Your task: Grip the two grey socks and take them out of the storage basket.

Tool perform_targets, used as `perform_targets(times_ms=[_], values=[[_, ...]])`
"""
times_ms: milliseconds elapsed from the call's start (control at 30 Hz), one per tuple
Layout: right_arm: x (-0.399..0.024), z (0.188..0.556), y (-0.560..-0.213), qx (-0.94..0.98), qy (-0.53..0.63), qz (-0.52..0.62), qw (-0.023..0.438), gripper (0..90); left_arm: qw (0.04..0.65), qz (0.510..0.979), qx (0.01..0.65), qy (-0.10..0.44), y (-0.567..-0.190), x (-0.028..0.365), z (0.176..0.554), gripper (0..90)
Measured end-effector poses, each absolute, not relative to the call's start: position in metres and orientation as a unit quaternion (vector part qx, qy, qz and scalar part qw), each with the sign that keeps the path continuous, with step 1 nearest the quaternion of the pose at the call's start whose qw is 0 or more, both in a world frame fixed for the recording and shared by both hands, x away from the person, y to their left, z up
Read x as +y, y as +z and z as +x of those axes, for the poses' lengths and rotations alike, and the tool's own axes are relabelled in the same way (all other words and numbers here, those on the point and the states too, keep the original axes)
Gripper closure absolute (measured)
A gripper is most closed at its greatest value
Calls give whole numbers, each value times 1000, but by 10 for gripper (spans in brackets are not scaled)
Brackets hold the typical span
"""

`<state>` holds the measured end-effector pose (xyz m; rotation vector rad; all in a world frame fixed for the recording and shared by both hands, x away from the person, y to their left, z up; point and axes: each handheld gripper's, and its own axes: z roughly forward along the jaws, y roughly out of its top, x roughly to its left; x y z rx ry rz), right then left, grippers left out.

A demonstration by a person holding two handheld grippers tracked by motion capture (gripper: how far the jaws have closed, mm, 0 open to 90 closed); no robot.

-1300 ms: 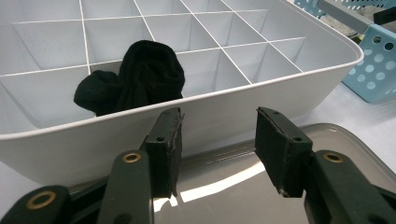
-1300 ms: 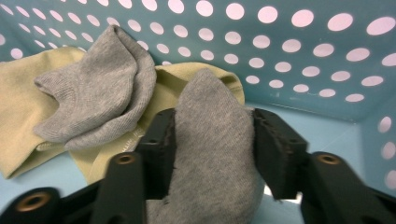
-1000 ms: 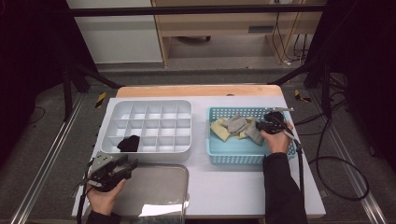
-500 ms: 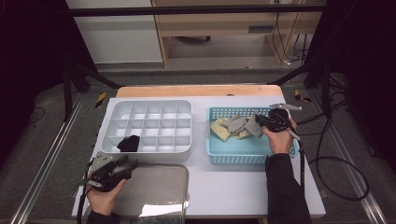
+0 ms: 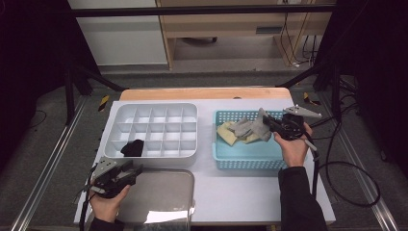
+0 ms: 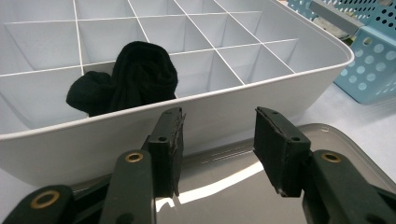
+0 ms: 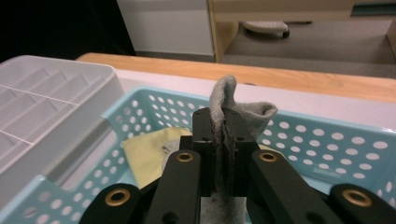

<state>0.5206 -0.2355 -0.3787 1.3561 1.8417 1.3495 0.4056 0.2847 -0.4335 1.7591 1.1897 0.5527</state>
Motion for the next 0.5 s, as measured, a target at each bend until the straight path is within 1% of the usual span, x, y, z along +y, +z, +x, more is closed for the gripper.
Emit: perform_targets(times_ms=[200,500], values=[[-228,502,-372,669,519,471,246,855,456,715,481,222,-434,283,405,517],[-221,475,-359,669,551,436,241,855,456,716,481,219,-434,282,405,519]])
